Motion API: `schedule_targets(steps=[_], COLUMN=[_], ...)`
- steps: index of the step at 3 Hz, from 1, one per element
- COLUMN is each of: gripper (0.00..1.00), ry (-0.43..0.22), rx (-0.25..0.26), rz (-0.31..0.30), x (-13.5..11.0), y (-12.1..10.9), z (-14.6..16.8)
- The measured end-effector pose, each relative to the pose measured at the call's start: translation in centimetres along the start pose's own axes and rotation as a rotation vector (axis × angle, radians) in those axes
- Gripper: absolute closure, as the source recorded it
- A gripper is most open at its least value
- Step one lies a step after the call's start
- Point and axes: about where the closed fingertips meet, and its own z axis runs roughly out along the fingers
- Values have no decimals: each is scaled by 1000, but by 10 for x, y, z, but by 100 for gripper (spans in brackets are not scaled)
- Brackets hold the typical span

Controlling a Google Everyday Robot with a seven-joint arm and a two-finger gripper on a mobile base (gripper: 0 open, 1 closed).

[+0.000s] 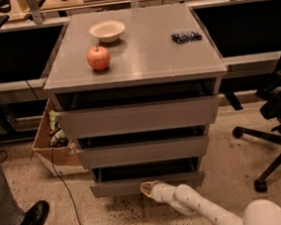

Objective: Close bottom drawer

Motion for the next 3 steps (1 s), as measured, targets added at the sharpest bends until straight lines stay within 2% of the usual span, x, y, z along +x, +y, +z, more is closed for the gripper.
schedule_targets(steps=[1,2,3], gripper=[100,100,100], ry=[0,-27,-78], rx=[0,26,28], rz=[0,-26,-61], x=[0,-11,-31], y=[0,-12,-6], z=[0,14,37])
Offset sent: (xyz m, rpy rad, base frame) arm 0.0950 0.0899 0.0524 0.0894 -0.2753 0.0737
